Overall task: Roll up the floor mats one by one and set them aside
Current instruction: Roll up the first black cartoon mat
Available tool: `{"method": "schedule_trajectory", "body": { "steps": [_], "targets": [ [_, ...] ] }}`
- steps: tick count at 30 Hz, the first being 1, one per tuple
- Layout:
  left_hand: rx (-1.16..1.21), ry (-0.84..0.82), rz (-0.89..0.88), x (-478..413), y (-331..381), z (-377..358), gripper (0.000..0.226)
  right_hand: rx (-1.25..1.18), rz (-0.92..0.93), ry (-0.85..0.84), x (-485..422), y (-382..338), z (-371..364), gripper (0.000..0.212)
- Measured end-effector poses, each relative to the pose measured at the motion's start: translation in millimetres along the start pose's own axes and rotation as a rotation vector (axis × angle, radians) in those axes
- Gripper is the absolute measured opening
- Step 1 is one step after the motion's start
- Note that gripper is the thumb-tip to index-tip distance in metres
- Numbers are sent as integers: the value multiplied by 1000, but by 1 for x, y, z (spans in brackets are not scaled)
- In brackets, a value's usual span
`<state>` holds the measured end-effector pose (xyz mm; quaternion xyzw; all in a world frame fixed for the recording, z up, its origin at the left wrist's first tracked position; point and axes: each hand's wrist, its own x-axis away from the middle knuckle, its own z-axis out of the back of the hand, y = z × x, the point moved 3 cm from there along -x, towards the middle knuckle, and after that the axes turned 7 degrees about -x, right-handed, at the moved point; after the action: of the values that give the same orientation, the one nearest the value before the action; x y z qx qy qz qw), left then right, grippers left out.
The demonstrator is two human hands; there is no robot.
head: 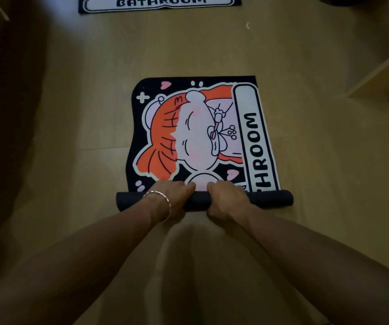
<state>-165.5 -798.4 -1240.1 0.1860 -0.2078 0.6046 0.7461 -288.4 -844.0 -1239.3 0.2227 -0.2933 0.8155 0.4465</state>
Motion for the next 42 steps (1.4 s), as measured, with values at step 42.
{"method": "schedule_trajectory", "body": {
  "steps": [42],
  "targets": [
    [216,-88,146,2,-36,0,44,50,135,107,-15,-54,7,48]
  ]
}}
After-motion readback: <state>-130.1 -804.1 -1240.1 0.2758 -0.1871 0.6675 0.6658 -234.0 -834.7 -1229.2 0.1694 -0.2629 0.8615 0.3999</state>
